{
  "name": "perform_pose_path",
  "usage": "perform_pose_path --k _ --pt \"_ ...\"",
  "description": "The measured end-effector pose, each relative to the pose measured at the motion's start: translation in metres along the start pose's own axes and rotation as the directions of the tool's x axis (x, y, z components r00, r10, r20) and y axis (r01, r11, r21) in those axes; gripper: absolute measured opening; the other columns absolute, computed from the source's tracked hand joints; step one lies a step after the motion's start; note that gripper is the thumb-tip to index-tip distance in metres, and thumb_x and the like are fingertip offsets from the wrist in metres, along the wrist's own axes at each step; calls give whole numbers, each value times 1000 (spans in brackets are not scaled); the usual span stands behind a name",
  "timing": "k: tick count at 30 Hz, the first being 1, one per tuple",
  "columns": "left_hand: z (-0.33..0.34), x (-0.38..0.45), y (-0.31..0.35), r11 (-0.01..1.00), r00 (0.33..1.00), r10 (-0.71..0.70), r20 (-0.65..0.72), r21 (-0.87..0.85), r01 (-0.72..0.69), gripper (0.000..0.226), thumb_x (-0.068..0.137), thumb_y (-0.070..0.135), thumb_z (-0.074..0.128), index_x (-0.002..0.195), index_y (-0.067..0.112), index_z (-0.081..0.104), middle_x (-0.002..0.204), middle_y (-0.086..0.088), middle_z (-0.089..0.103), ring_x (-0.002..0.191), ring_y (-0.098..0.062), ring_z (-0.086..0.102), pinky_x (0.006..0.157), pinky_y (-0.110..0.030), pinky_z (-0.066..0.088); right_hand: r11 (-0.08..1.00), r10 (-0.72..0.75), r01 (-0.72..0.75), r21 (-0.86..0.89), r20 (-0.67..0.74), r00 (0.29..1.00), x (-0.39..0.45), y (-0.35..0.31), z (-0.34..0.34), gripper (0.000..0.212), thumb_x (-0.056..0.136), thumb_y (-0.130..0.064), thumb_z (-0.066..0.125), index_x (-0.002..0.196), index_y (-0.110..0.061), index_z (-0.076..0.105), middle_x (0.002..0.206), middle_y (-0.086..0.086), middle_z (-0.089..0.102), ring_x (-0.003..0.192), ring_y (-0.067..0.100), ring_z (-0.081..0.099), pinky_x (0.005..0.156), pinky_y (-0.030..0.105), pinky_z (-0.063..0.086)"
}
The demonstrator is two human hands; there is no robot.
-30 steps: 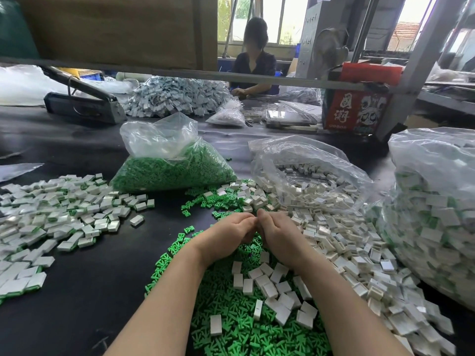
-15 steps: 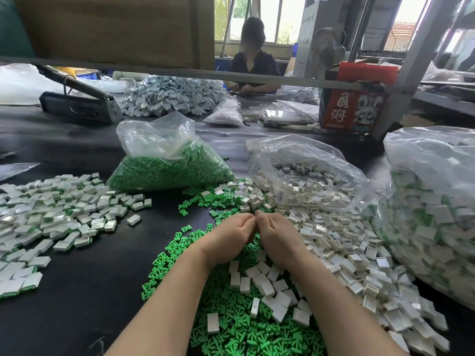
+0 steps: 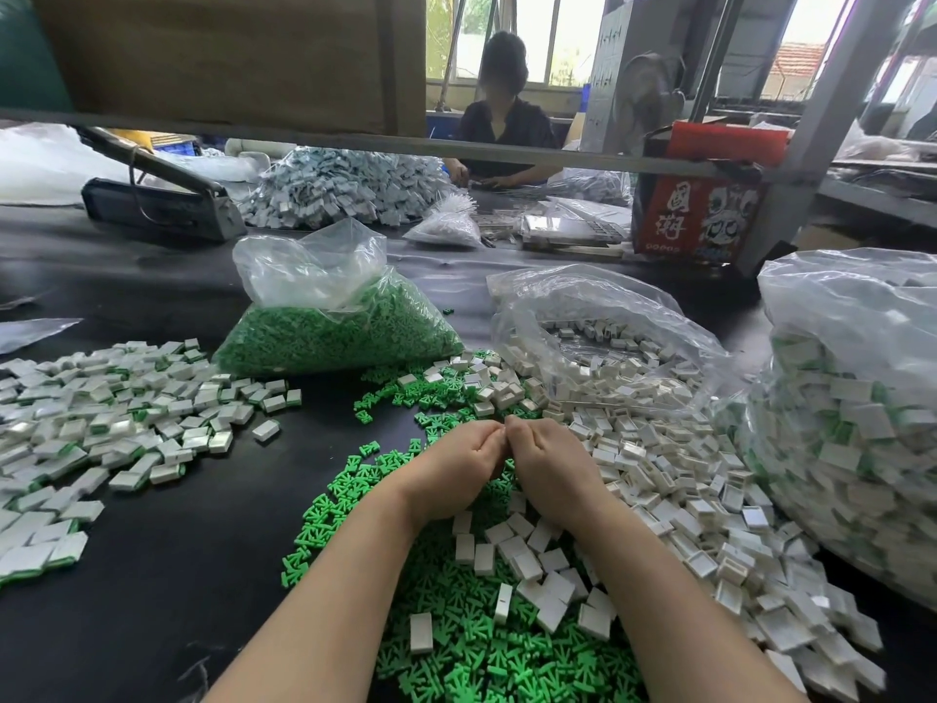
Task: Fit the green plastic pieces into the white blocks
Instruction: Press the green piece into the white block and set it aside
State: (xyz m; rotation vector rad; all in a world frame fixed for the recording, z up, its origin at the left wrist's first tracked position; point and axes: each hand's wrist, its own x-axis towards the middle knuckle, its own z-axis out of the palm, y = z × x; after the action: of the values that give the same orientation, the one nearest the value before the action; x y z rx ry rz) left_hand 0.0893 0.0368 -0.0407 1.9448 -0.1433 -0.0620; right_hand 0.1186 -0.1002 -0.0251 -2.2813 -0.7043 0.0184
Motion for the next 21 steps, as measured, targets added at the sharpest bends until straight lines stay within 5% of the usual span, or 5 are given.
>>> perform_pose_path --k 10,14,18,21 --pt "1 -2 3 998 1000 0 -2 56 0 32 105 25 35 114 13 63 113 -6 69 110 -19 62 100 -36 48 1000 7 -7 2 10 1000 0 2 0 50 103 -27 33 54 -21 42 53 -4 45 51 13 40 53 33 30" --pt "-2 -5 7 1000 1000 -18 11 20 17 32 105 24 36 110 7 63 106 -9 68 98 -24 62 94 -42 48 998 12 -11 60 -12 1000 0 4 0 52 105 -33 31 56 -23 45 55 -6 49 54 11 45 55 32 31" --pt "-8 -10 13 993 999 -23 -33 -114 19 34 99 31 39 76 22 62 71 16 61 68 0 54 70 -19 46 998 16 -15 55 -4 1000 3 5 0 54 105 -43 26 72 -21 62 71 -2 63 68 17 57 64 35 43" --pt "-10 -9 18 966 996 -74 -49 -252 59 38 105 26 33 74 20 55 57 18 55 54 2 50 55 -11 42 987 6 5 161 -69 998 4 6 -1 51 103 -44 31 71 -17 60 64 -2 60 62 19 55 65 44 47"
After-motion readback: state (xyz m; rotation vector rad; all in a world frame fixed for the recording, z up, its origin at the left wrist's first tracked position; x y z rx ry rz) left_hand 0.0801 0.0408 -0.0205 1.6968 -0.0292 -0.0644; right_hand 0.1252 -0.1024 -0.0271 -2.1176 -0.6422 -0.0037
